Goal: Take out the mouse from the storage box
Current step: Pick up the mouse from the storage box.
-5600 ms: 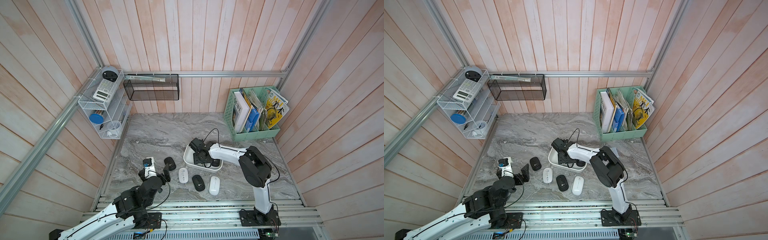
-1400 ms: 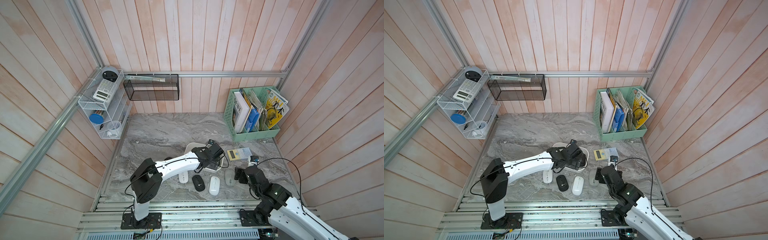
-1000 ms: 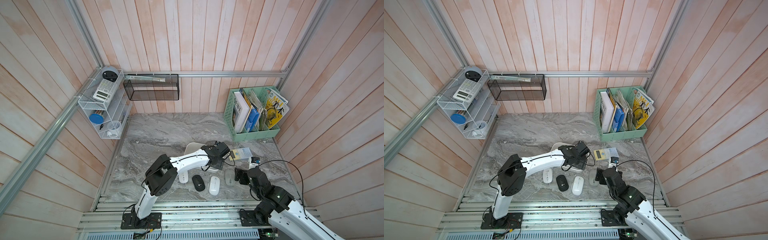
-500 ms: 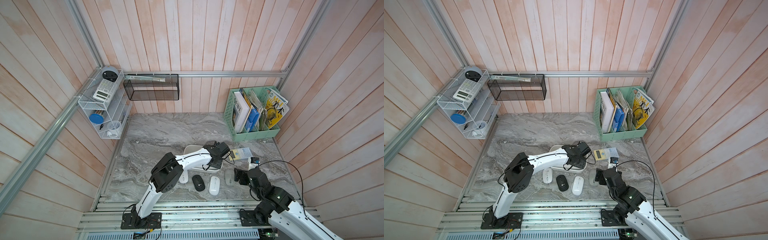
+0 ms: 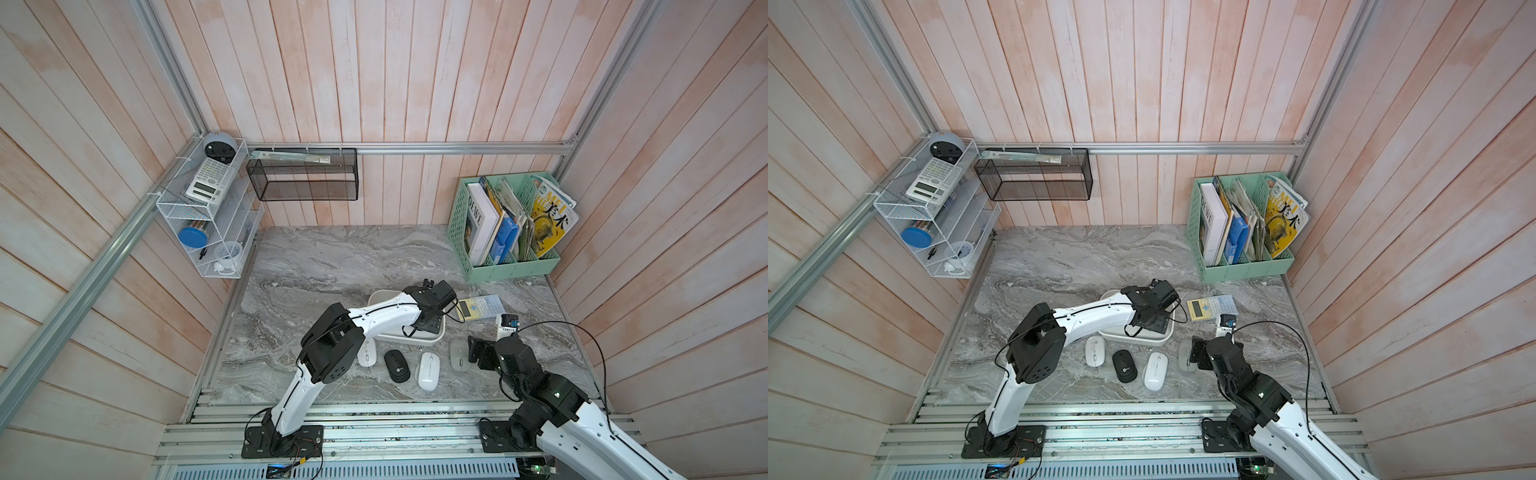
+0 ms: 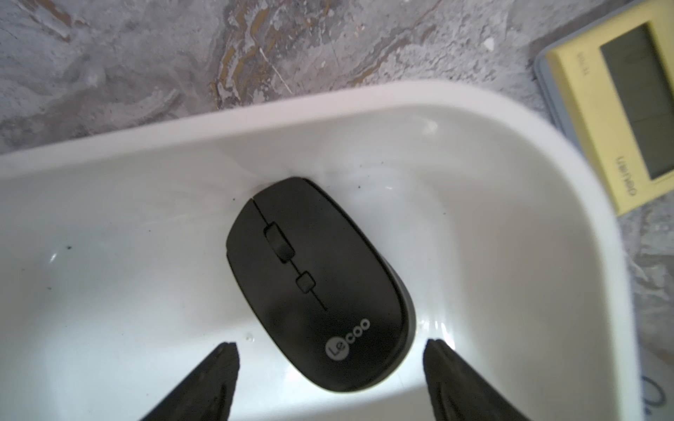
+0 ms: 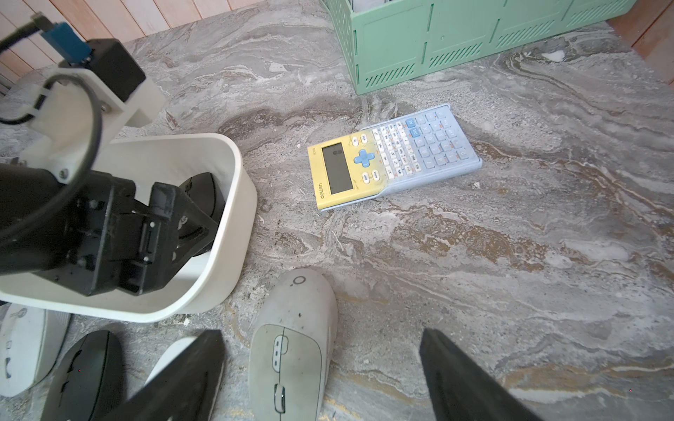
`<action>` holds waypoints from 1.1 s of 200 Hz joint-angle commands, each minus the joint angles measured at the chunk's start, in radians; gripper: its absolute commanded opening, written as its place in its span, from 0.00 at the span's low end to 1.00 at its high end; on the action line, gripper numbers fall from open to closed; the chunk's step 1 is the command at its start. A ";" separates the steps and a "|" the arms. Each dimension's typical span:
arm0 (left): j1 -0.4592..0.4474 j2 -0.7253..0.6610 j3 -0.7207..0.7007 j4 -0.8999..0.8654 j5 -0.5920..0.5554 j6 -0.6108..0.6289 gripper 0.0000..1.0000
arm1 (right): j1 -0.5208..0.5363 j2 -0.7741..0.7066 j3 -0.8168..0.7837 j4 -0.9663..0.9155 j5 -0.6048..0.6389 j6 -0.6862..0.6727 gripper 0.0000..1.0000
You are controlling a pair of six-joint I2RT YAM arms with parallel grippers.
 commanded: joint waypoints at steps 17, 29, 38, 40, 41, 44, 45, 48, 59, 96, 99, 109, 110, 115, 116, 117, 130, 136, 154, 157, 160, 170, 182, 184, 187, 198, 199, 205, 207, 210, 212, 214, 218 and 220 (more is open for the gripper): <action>0.002 0.059 0.037 -0.018 0.010 -0.028 1.00 | -0.005 -0.007 -0.009 0.008 -0.002 -0.009 0.91; 0.005 0.070 0.040 -0.012 0.018 -0.032 1.00 | -0.005 -0.007 -0.009 0.008 -0.003 -0.009 0.91; 0.006 0.077 0.042 -0.008 0.020 -0.036 1.00 | -0.005 -0.008 -0.009 0.009 -0.002 -0.009 0.91; 0.007 0.078 0.041 -0.007 0.020 -0.039 1.00 | -0.004 -0.007 -0.009 0.008 -0.002 -0.009 0.91; 0.007 0.079 0.041 -0.006 0.020 -0.039 1.00 | -0.004 -0.007 -0.009 0.008 -0.003 -0.009 0.91; 0.009 0.081 0.042 -0.005 0.020 -0.040 1.00 | -0.005 -0.007 -0.009 0.008 -0.003 -0.009 0.91; 0.009 0.081 0.042 -0.003 0.020 -0.041 1.00 | -0.005 -0.007 -0.009 0.007 -0.003 -0.009 0.91; 0.010 0.082 0.042 -0.002 0.020 -0.043 1.00 | -0.004 -0.008 -0.009 0.009 -0.003 -0.009 0.91; 0.016 0.089 0.043 0.002 0.018 -0.054 1.00 | -0.005 -0.007 -0.010 0.009 -0.003 -0.009 0.91; 0.040 0.107 0.039 0.026 0.031 -0.072 0.91 | -0.005 -0.007 -0.009 0.009 -0.004 -0.011 0.91; 0.040 0.108 0.039 0.027 0.032 -0.072 0.89 | -0.004 -0.007 -0.009 0.009 -0.005 -0.011 0.91; 0.045 0.111 0.037 0.032 0.030 -0.073 0.85 | -0.005 -0.008 -0.009 0.010 -0.005 -0.011 0.91; 0.044 0.111 0.037 0.032 0.031 -0.073 0.84 | -0.004 -0.008 -0.009 0.009 -0.006 -0.011 0.91; 0.046 0.112 0.036 0.034 0.030 -0.073 0.82 | -0.005 -0.007 -0.010 0.009 -0.006 -0.011 0.91; 0.046 0.111 0.036 0.035 0.030 -0.073 0.81 | -0.004 -0.007 -0.010 0.010 -0.005 -0.011 0.91; 0.046 0.111 0.036 0.035 0.030 -0.073 0.81 | -0.004 -0.006 -0.010 0.009 -0.006 -0.011 0.91; 0.050 0.109 0.037 0.033 0.025 -0.072 0.74 | -0.005 -0.006 -0.009 0.010 -0.005 -0.011 0.91; 0.050 0.108 0.040 0.030 0.022 -0.071 0.71 | -0.005 -0.005 -0.010 0.009 -0.005 -0.011 0.91; 0.050 0.098 0.043 0.025 0.007 -0.067 0.62 | -0.005 -0.006 -0.010 0.010 -0.005 -0.011 0.91; 0.050 0.096 0.042 0.025 0.004 -0.068 0.61 | -0.004 -0.006 -0.010 0.010 -0.006 -0.011 0.91; 0.050 0.094 0.042 0.024 0.002 -0.068 0.61 | -0.005 -0.006 -0.009 0.010 -0.006 -0.011 0.91; 0.050 0.085 0.041 0.021 -0.010 -0.066 0.58 | -0.004 -0.006 -0.010 0.010 -0.005 -0.011 0.91; 0.050 0.071 0.038 0.017 -0.023 -0.066 0.57 | -0.005 -0.005 -0.009 0.010 -0.005 -0.011 0.91; 0.050 0.069 0.037 0.017 -0.024 -0.066 0.57 | -0.005 -0.005 -0.009 0.010 -0.006 -0.011 0.91; 0.050 0.065 0.037 0.017 -0.027 -0.066 0.57 | -0.005 -0.006 -0.010 0.010 -0.005 -0.011 0.91; 0.050 0.052 0.032 0.017 -0.034 -0.063 0.56 | -0.005 -0.005 -0.009 0.011 -0.004 -0.011 0.91; 0.050 0.050 0.031 0.017 -0.035 -0.063 0.56 | -0.004 -0.006 -0.010 0.011 -0.005 -0.011 0.91; 0.048 0.042 0.028 0.017 -0.040 -0.061 0.56 | -0.005 -0.006 -0.010 0.012 -0.004 -0.011 0.91; 0.048 0.039 0.027 0.017 -0.041 -0.060 0.56 | -0.005 -0.006 -0.011 0.011 -0.004 -0.011 0.91; 0.048 0.036 0.026 0.017 -0.042 -0.060 0.56 | -0.004 -0.005 -0.011 0.011 -0.005 -0.011 0.91; 0.048 0.034 0.025 0.017 -0.042 -0.059 0.56 | -0.005 -0.005 -0.011 0.011 -0.005 -0.011 0.91; 0.047 0.033 0.024 0.017 -0.044 -0.058 0.56 | -0.005 -0.006 -0.011 0.011 -0.005 -0.011 0.91; 0.048 0.026 0.023 0.017 -0.045 -0.057 0.56 | -0.005 -0.006 -0.012 0.011 -0.005 -0.011 0.91; 0.049 0.023 0.022 0.017 -0.045 -0.055 0.56 | -0.004 -0.006 -0.011 0.012 -0.004 -0.011 0.91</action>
